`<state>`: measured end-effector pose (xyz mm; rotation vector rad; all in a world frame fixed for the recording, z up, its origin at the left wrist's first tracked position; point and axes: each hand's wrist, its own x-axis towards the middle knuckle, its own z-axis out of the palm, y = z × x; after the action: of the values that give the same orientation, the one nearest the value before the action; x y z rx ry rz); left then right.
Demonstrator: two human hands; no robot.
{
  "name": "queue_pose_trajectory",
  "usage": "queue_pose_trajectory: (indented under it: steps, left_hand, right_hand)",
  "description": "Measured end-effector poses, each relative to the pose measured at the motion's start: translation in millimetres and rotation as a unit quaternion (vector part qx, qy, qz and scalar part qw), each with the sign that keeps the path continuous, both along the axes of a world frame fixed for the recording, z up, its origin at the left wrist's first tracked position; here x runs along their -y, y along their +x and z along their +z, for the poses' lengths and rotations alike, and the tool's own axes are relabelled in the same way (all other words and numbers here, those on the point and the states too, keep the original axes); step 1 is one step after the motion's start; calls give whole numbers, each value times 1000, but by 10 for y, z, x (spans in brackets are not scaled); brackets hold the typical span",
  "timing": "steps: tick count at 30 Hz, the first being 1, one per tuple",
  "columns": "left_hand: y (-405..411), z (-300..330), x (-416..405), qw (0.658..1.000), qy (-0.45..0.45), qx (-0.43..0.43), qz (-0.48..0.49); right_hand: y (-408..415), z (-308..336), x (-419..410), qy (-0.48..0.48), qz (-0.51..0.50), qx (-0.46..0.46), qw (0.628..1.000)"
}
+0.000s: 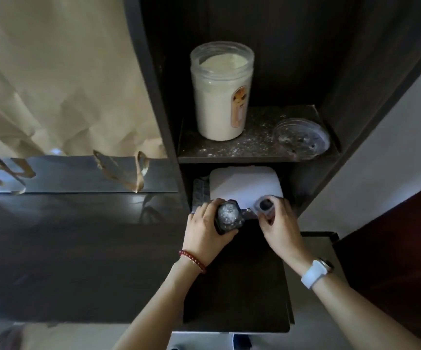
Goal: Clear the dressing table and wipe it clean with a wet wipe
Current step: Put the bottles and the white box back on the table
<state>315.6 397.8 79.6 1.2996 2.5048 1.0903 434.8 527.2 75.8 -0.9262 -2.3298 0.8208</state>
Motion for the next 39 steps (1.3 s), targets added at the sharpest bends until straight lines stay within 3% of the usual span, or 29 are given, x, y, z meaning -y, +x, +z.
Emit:
queue_pose_trajectory:
  steps: [1,3,7,12,16,20,24,30,34,39]
  left_hand:
    - [-16,-9,72,1000,18,-3,19]
    - [-399,-298,1069,997,-12,28,78]
    - [-548,-384,1417,990,-17,71,123]
    - [-1368,-464,2357,980,-35,65,184]
    - [-1783,-446,2676,981,-48,56,182]
    - [-1962,-518,2830,980,-45,57,187]
    - [-2126,-616,2848,977,-49,55,200]
    - [-2377,-672,2672,978,-54,59,193]
    - [-2518,-662,2567,979,-41,81,180]
    - [-2714,-676,2681,978,-29,94,187]
  right_hand:
    - [76,18,66,8,19,-12,1000]
    - [-295,-318,963,-21,81,11,996]
    - [-345,-411,1226,-75,124,41,989]
    - [-1466,-633,1777,-43,142,99,984]
    - [-2229,-649,1685,-9,68,199,978]
    - [-2546,-763,1425,90,54,316,943]
    - [-2667,-939,1175,149,49,376,913]
    - [-2739,-1046,1003,232,5,345,909]
    - [-2728,-968,1105,231,0,336,913]
    - [-2850,-916,1684,200,47,180,962]
